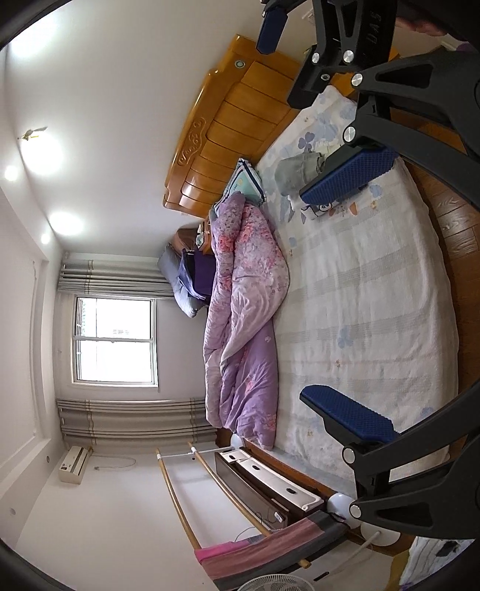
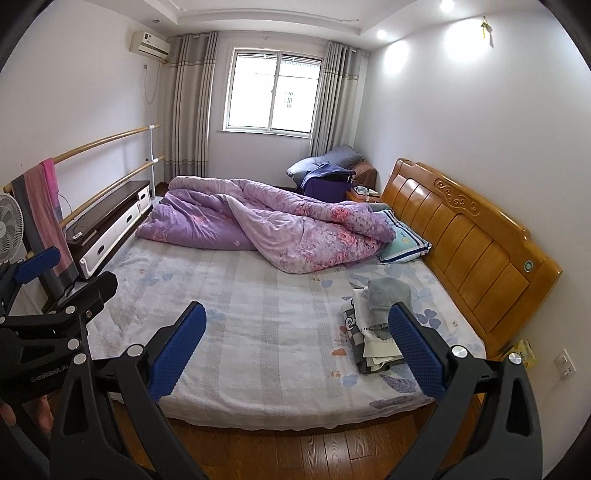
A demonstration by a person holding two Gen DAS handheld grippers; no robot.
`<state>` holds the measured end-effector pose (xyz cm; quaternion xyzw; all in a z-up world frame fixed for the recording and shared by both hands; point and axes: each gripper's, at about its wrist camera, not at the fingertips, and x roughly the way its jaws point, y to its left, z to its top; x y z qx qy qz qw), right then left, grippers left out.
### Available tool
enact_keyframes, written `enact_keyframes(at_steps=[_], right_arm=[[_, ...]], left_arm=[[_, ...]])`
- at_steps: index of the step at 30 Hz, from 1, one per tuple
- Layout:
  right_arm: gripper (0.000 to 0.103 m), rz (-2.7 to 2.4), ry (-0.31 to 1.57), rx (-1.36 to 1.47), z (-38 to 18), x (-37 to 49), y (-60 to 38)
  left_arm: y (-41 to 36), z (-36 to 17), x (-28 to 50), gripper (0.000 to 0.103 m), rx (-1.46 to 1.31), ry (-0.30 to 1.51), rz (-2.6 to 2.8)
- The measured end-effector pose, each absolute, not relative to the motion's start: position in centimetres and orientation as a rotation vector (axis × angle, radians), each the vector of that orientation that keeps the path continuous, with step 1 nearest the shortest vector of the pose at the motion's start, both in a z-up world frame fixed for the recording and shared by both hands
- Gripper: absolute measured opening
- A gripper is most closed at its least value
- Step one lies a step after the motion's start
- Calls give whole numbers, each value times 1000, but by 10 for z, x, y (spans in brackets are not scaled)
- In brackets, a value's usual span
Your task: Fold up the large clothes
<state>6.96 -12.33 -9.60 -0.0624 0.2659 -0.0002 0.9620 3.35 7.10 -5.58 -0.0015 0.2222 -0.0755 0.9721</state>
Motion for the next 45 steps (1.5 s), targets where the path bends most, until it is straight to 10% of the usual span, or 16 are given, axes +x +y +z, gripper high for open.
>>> enact_keyframes(at_steps=[45], right_arm=[[95,5,534,-141,-95,60,-113]], left_arm=[[63,-48,27,98,-8,431,-135]])
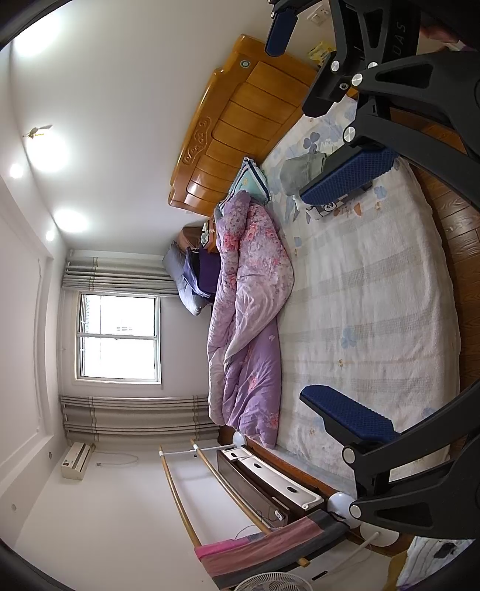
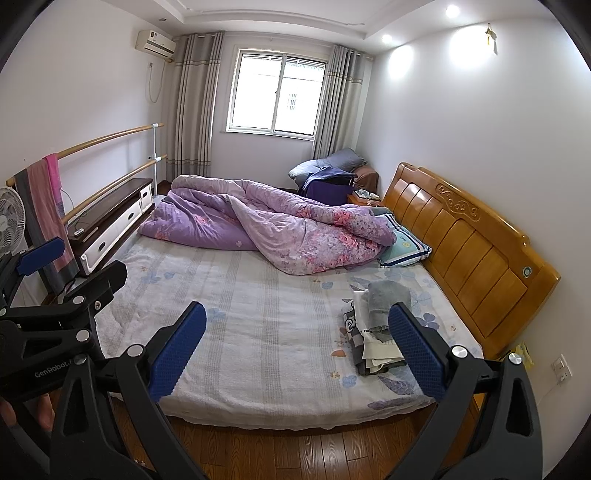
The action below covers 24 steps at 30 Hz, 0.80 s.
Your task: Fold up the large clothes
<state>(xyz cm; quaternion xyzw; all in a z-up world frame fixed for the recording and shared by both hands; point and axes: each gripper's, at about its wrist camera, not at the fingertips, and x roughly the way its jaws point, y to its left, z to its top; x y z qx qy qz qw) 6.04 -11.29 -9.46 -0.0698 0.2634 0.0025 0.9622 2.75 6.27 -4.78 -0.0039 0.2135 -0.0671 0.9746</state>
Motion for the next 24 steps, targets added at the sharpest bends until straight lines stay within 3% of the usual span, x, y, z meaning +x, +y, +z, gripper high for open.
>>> enact_keyframes(at_steps=[24], right_arm=[[95,6,545,-138,-95,70,-120]], left_arm=[[52,-52,32,98,-11,435,-124]])
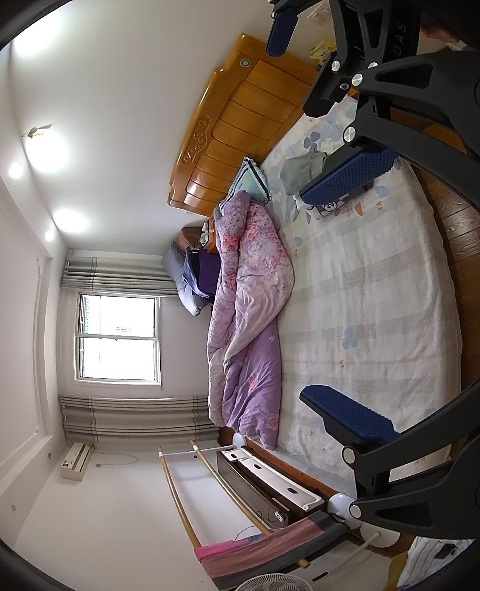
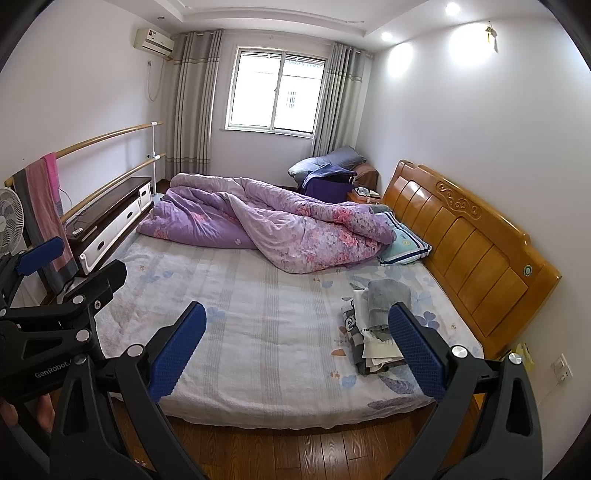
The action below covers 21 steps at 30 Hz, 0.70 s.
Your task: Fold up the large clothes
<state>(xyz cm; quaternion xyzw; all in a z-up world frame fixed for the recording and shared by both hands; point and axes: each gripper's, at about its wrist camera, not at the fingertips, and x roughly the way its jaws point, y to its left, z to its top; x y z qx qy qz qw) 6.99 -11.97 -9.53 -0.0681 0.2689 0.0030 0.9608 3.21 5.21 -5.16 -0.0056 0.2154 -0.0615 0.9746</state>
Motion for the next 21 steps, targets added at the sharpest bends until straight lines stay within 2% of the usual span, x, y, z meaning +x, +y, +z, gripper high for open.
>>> enact_keyframes(at_steps=[21], right_arm=[[95,6,551,-137,-96,72,-124]], left_arm=[[49,-55,36,98,-16,443,-130]])
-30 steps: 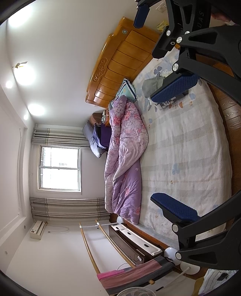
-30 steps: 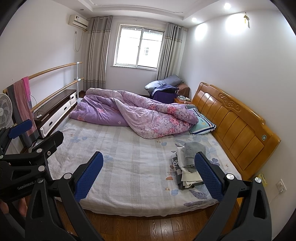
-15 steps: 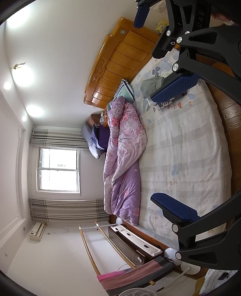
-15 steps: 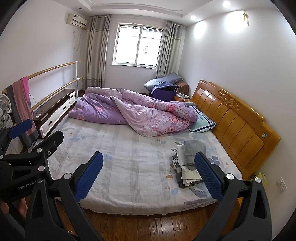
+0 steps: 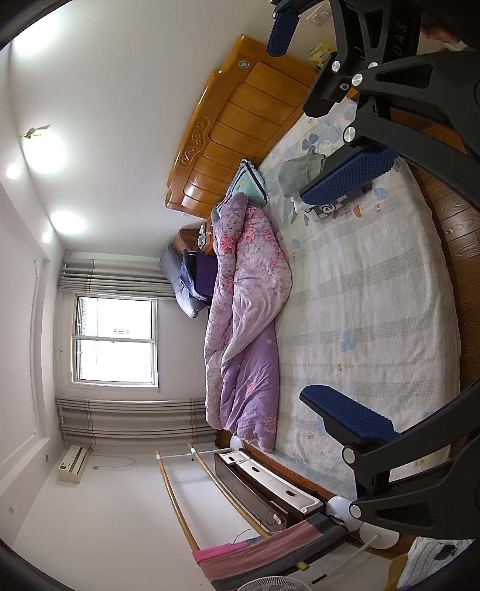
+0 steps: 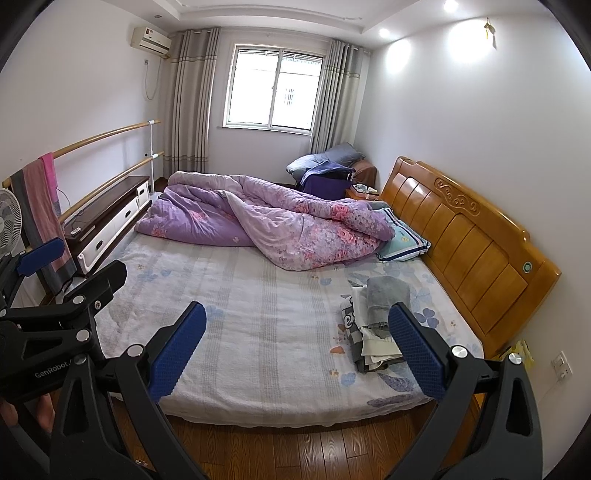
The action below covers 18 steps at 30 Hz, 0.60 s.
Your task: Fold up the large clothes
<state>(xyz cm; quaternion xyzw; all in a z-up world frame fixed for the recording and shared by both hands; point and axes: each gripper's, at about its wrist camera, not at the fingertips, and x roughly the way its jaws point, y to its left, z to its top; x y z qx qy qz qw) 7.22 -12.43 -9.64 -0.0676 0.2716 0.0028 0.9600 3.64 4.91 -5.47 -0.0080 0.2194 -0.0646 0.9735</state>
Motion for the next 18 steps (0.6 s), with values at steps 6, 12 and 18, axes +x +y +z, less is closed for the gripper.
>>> enact_keyframes(at_steps=[6,12,18], right_arm=[[95,4,556,-132,-99,71,-127],[95,4,557,-132,-98,70,-130],[95,4,557,-132,-99,71,-129]], left_arm=[[48,-56,38,98,-15,446,-131],[47,-57,38,98,-15,445,-131],[46,-57,38,98,-15,447,-131]])
